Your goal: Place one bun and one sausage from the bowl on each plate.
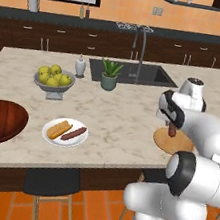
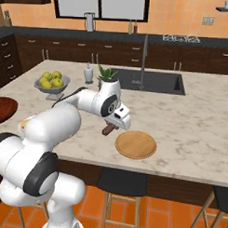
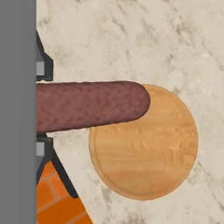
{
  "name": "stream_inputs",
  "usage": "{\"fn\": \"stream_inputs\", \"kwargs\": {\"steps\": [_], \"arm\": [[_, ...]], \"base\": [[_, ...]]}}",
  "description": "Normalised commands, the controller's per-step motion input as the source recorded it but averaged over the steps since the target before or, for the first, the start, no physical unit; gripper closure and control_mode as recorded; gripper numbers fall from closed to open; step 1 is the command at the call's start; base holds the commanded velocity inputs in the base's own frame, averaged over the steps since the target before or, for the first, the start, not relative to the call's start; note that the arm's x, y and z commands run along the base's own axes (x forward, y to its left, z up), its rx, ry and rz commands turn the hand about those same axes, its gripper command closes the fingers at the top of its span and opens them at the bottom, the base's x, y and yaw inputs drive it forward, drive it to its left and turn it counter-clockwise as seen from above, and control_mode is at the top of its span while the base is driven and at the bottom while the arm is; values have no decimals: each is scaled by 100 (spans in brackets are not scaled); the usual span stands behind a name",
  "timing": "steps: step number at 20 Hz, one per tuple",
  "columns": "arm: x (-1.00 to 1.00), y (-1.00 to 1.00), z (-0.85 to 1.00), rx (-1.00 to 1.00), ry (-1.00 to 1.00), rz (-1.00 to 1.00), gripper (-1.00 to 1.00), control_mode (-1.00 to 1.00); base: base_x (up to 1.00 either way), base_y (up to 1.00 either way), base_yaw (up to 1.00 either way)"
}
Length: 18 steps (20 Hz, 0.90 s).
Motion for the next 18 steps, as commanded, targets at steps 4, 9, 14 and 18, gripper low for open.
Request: {"fn": "stream_inputs", "kwargs": {"steps": [4,9,14,18], "arm": [[42,-74,-70,0,1,-10,100,-100],[35,-17,-64,0,0,-3,100,-100],[47,0,-59,0,0,0,100,-100],[38,0,-42,0,0,0,-100,-100]], "base": [[0,0,0],[0,0,0],[0,0,0],[0,0,0]]}}
